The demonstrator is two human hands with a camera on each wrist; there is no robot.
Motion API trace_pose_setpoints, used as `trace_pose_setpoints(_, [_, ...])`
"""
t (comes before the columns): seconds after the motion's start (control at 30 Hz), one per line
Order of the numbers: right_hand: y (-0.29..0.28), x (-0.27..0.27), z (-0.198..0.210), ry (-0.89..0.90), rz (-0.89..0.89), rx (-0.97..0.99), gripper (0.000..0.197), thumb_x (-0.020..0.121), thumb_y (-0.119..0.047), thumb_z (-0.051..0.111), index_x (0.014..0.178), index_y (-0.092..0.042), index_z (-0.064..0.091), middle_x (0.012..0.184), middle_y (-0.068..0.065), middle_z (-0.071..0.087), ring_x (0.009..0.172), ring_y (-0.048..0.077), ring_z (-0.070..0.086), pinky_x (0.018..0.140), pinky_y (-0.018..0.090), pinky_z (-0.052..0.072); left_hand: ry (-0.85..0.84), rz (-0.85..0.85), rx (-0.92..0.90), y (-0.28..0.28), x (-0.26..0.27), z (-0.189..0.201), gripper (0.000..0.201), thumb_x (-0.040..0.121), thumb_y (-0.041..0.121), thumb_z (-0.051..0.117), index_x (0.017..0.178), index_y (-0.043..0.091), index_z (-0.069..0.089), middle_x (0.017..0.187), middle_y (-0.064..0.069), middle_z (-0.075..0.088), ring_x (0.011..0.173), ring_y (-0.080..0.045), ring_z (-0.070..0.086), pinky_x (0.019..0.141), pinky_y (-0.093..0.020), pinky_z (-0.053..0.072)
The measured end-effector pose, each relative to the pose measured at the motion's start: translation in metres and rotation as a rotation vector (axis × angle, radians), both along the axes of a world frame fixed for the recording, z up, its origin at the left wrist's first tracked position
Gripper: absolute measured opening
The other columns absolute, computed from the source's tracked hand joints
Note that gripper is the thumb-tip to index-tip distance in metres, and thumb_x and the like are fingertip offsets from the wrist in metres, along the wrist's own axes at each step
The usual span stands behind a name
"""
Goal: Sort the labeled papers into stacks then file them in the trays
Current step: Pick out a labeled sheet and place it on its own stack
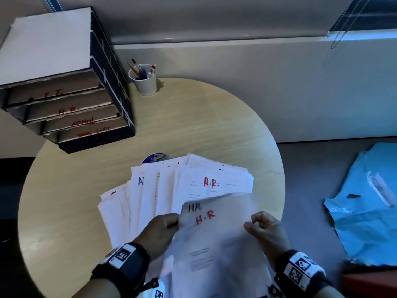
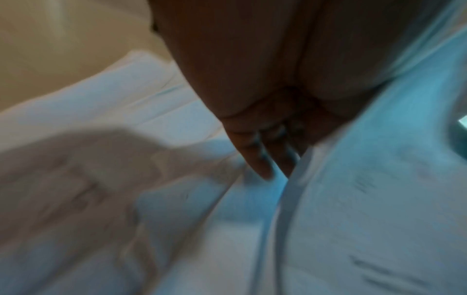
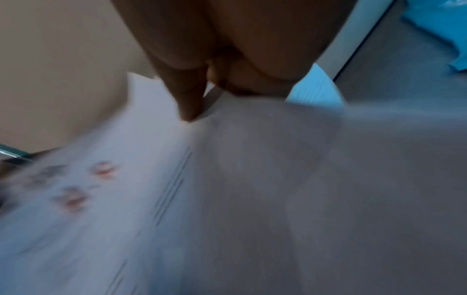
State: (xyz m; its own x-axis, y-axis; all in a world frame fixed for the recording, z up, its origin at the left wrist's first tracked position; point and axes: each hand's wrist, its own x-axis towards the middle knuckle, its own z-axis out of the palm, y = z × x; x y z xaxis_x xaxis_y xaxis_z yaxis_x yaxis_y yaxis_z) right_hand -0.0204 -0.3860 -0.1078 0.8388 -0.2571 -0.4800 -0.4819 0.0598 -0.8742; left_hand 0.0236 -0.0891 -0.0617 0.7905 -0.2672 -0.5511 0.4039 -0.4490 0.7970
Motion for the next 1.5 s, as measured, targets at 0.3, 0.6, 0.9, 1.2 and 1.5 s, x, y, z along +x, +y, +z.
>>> trace_pose_setpoints(0.3, [-0.012,-0.010,-0.023,0.144,-0.041,-0.104,0.063,0.080,0.012,0.067,0.129,-0.023,0.050,0.093,0.017,0.073,0.083,0.036,0.069,0.084,0.052,0.054,-0.148,-0.083,0.659,-0.044,0.052,-0.015,0.043,0.085,0.038,0.069,0.112,0.014,0.047,0.123,-0.012,0.043,0.112,-0.035,0.049,0.092,-0.042,0.048])
trace_pose_setpoints(0.6, [-0.007,-0.012,-0.026,0.137,0.036,-0.157,0.023,0.078,0.010,0.068,0.085,-0.011,0.071,0.077,0.009,0.073,0.072,0.022,0.062,0.068,0.035,0.049,-0.017,0.083,0.666,-0.049,0.059,-0.024,0.068,0.074,0.040,0.080,0.128,0.023,0.044,0.127,-0.006,0.048,0.118,-0.029,0.051,0.097,-0.045,0.049])
trace_pose_setpoints(0.9, [-0.007,-0.015,-0.028,0.133,0.046,-0.132,0.034,0.079,0.009,0.066,0.091,-0.021,0.075,0.087,0.012,0.076,0.081,0.029,0.068,0.077,0.047,0.055,-0.007,0.125,0.715,-0.060,0.060,-0.025,0.071,0.067,0.048,0.081,0.120,0.020,0.042,0.116,-0.004,0.053,0.107,-0.027,0.058,0.086,-0.039,0.053])
trace_pose_setpoints(1.2, [-0.022,-0.020,-0.017,0.132,-0.095,0.263,0.037,0.063,-0.006,0.081,0.095,0.003,0.065,0.077,0.020,0.065,0.061,0.023,0.055,0.048,0.025,0.043,-0.104,0.239,0.072,-0.030,0.032,-0.011,0.020,0.089,0.013,0.067,0.071,0.016,0.059,0.066,0.001,0.062,0.063,-0.017,0.055,0.060,-0.027,0.043])
trace_pose_setpoints(1.5, [-0.011,-0.014,0.010,-0.032,0.008,0.224,0.025,0.070,0.014,0.066,0.092,0.002,0.068,0.081,0.013,0.075,0.072,0.017,0.068,0.061,0.022,0.056,0.030,-0.014,-0.102,-0.008,0.003,-0.003,0.013,0.089,-0.003,0.066,0.088,0.006,0.076,0.095,-0.016,0.076,0.086,-0.020,0.070,0.082,-0.047,0.058])
